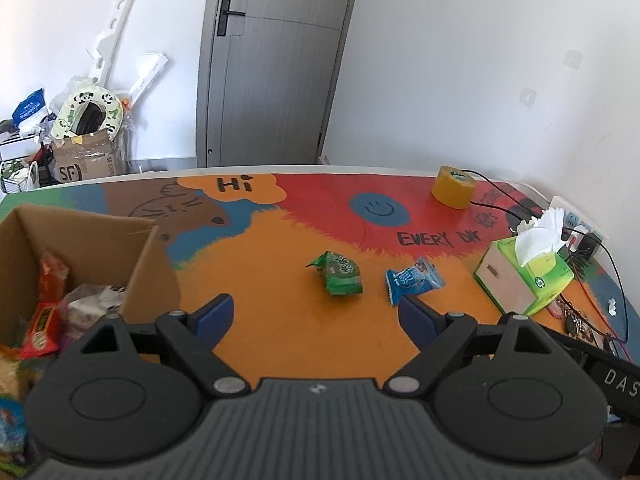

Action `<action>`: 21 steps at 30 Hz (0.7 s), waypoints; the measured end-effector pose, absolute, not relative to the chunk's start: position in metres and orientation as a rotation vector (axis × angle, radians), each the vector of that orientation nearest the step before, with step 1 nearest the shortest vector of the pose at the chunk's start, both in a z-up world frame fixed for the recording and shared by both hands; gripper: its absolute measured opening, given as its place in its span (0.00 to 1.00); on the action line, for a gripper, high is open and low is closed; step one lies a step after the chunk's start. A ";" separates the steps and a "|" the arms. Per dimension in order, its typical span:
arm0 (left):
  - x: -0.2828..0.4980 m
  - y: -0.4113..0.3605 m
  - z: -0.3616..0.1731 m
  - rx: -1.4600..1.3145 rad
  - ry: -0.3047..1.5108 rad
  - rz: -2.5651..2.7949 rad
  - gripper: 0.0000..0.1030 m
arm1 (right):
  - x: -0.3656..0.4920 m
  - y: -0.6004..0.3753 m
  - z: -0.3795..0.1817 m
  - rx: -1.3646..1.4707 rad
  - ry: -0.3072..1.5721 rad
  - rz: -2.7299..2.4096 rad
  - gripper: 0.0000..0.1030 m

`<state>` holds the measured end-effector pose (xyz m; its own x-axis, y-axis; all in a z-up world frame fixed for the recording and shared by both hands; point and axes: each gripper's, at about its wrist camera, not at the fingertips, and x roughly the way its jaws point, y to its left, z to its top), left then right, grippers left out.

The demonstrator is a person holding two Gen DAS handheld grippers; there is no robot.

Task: Organize snacks
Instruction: 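Move both open tools back toward the last green and blue candies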

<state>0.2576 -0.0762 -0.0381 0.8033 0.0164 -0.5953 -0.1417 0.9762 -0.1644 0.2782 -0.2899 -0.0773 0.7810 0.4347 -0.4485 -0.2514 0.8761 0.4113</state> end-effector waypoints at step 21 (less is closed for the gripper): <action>0.353 -0.079 -0.070 -0.231 0.702 0.144 0.85 | 0.370 -0.271 -0.100 0.325 0.682 0.425 0.68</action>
